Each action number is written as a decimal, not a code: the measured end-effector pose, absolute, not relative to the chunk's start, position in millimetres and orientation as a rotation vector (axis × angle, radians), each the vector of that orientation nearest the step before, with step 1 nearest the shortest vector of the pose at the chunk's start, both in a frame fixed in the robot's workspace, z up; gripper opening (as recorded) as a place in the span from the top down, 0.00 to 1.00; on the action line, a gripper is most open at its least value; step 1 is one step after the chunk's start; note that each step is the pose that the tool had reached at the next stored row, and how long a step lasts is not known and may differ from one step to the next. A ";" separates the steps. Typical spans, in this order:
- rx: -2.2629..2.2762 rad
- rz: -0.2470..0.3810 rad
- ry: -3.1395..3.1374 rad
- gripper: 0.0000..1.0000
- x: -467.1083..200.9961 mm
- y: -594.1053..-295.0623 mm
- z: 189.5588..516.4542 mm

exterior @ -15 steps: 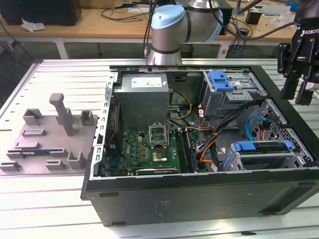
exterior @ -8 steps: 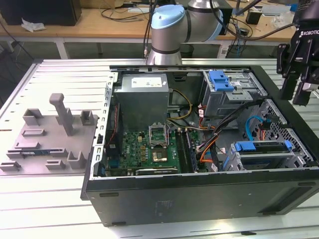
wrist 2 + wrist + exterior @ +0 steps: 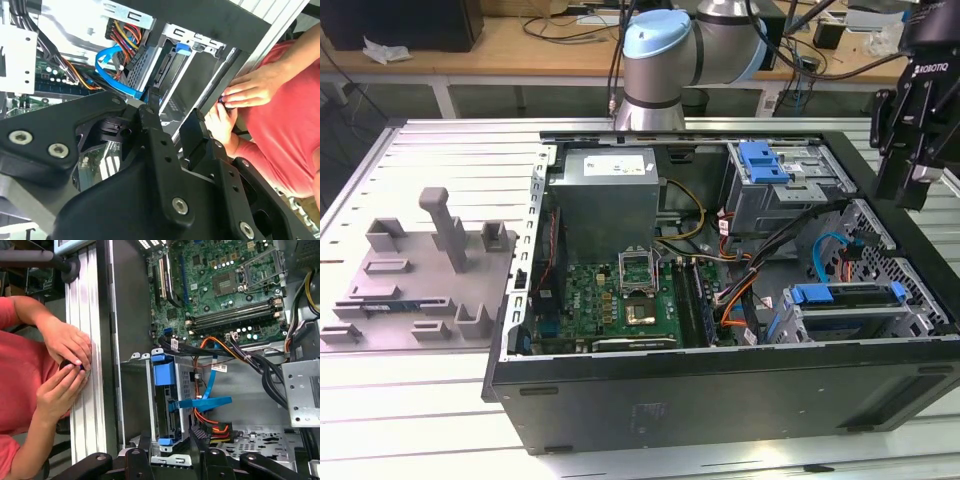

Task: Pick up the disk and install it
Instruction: 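Insert the first disk wire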

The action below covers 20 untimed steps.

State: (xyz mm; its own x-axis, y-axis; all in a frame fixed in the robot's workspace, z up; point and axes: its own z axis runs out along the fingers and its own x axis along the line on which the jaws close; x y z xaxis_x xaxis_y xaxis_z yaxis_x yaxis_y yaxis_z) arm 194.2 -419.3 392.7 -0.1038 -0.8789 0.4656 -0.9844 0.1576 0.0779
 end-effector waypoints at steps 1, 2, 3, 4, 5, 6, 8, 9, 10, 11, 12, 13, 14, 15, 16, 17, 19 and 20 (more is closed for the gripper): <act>1.766 0.358 -2.044 0.56 194.3 -419.2 392.0; 1.763 0.360 -2.048 0.56 194.3 -419.1 391.4; 1.761 0.362 -2.049 0.56 194.5 -418.6 390.9; 1.756 0.368 -2.047 0.56 195.9 -416.0 389.7; 1.753 0.374 -2.044 0.56 196.7 -414.1 389.2; 1.747 0.384 -2.039 0.56 198.0 -410.9 388.5; 1.733 0.405 -2.027 0.56 199.8 -403.0 386.7; 1.730 0.410 -2.024 0.56 200.1 -396.0 383.8; 1.730 0.410 -2.024 0.56 200.1 -394.1 381.9; 1.731 0.410 -2.024 0.56 200.1 -393.2 379.9; 1.730 0.409 -2.024 0.56 200.3 -392.9 377.1; 1.729 0.409 -2.025 0.56 201.1 -392.9 375.2; 1.729 0.409 -2.025 0.56 202.6 -393.1 373.0; 1.728 0.409 -2.025 0.56 205.1 -393.4 369.3; 1.728 0.409 -2.025 0.56 206.9 -393.7 365.6; 1.727 0.409 -2.026 0.56 207.0 -393.8 362.4; 1.710 0.404 -2.039 0.56 207.0 -393.7 357.1; 1.693 0.399 -2.050 0.56 207.0 -393.7 355.0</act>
State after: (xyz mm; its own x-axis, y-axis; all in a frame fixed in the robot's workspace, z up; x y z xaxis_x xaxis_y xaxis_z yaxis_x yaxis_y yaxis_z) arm 207.0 -393.7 355.0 -0.1460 -0.8472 0.5107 -0.9769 0.2050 0.0607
